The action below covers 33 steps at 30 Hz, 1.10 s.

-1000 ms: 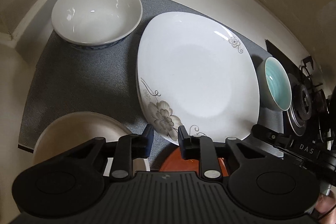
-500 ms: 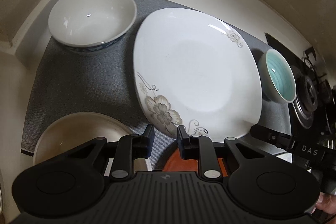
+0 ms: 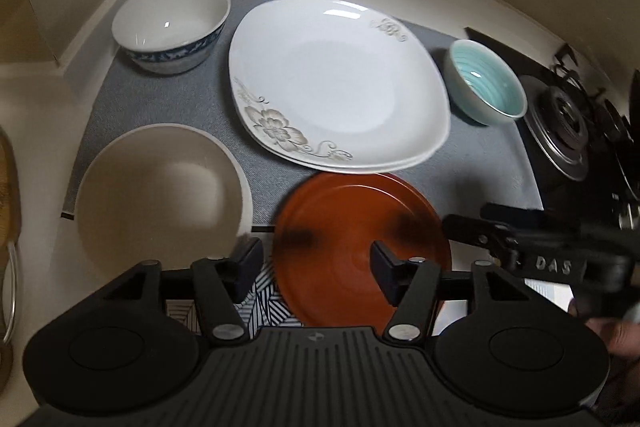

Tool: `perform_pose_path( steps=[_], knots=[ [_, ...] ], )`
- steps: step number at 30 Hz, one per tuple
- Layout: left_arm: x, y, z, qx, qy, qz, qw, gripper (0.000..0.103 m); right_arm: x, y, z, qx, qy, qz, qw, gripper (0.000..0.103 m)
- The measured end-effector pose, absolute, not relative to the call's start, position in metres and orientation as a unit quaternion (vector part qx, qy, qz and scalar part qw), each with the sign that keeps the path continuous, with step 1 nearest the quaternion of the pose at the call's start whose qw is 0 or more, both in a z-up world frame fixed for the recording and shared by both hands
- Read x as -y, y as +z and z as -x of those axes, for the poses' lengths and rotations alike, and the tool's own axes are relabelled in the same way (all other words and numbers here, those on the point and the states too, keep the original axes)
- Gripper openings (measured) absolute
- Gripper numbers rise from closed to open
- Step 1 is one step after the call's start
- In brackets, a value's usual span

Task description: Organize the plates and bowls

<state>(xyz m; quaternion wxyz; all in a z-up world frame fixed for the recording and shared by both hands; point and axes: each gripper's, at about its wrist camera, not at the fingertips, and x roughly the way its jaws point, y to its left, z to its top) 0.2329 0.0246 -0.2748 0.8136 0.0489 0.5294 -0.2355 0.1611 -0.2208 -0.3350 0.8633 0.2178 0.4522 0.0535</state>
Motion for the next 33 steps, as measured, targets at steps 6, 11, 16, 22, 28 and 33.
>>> perform_pose_path(
  steps=[6,11,16,22,28,33],
  knots=[
    [-0.024,-0.293,-0.232,-0.549,-0.253,-0.050,0.795,0.078,0.201,-0.334,-0.167,-0.472,0.068,-0.176,0.862,0.081],
    [-0.027,-0.308,-0.237,-0.570,-0.253,-0.033,0.781,0.077,0.186,-0.346,-0.165,-0.499,0.091,-0.150,0.849,0.070],
    [-0.019,-0.326,-0.238,-0.571,-0.250,-0.054,0.780,0.037,0.181,-0.345,-0.159,-0.499,0.083,-0.104,0.856,0.037],
    [-0.022,-0.327,-0.242,-0.584,-0.267,-0.045,0.765,0.019,0.196,-0.343,-0.152,-0.502,0.061,-0.113,0.855,0.016],
    [-0.012,-0.330,-0.247,-0.608,-0.285,-0.057,0.739,0.020,0.216,-0.335,-0.143,-0.504,0.046,-0.148,0.850,0.015],
    [-0.010,-0.328,-0.252,-0.615,-0.275,-0.041,0.738,0.053,0.219,-0.333,-0.141,-0.502,0.034,-0.142,0.852,0.040]
  ],
)
